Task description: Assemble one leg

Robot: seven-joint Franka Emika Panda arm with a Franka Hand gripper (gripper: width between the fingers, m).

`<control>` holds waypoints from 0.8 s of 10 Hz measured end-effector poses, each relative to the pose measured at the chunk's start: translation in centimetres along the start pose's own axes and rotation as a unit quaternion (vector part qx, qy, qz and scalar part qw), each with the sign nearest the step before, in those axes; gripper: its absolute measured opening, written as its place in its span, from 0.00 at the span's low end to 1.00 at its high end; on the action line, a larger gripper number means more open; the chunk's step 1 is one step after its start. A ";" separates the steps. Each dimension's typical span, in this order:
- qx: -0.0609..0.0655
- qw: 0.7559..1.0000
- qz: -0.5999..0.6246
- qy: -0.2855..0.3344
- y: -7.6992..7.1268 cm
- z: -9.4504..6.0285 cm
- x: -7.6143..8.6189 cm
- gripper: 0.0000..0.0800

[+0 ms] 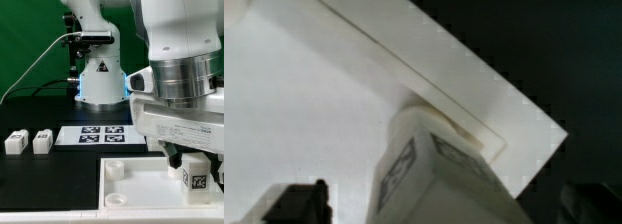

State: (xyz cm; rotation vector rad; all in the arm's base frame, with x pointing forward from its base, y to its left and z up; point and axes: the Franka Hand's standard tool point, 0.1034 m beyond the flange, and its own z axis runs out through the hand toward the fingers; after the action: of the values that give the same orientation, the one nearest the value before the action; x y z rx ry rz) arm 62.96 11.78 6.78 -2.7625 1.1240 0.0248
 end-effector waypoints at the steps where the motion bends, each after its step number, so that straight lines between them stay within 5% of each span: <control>1: -0.004 0.997 -0.077 0.002 0.1 0.0 0.1 0.81; 5: -0.028 0.937 -0.346 0.024 -0.5 -0.6 0.6 0.81; 6: -0.028 0.940 -0.338 0.023 -0.4 -0.5 0.7 0.79; 7: -0.028 0.940 -0.338 0.024 -0.4 -0.5 0.7 0.62; 8: -0.024 0.957 -0.287 0.023 -0.4 -0.5 0.6 0.62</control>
Offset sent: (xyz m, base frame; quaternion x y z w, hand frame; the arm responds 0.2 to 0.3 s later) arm 0.0072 0.0065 0.0113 -0.0269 0.0022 -0.3154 0.9486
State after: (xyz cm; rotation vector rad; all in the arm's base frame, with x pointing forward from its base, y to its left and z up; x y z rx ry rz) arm 63.69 11.59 7.29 -3.0308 0.2945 -0.0840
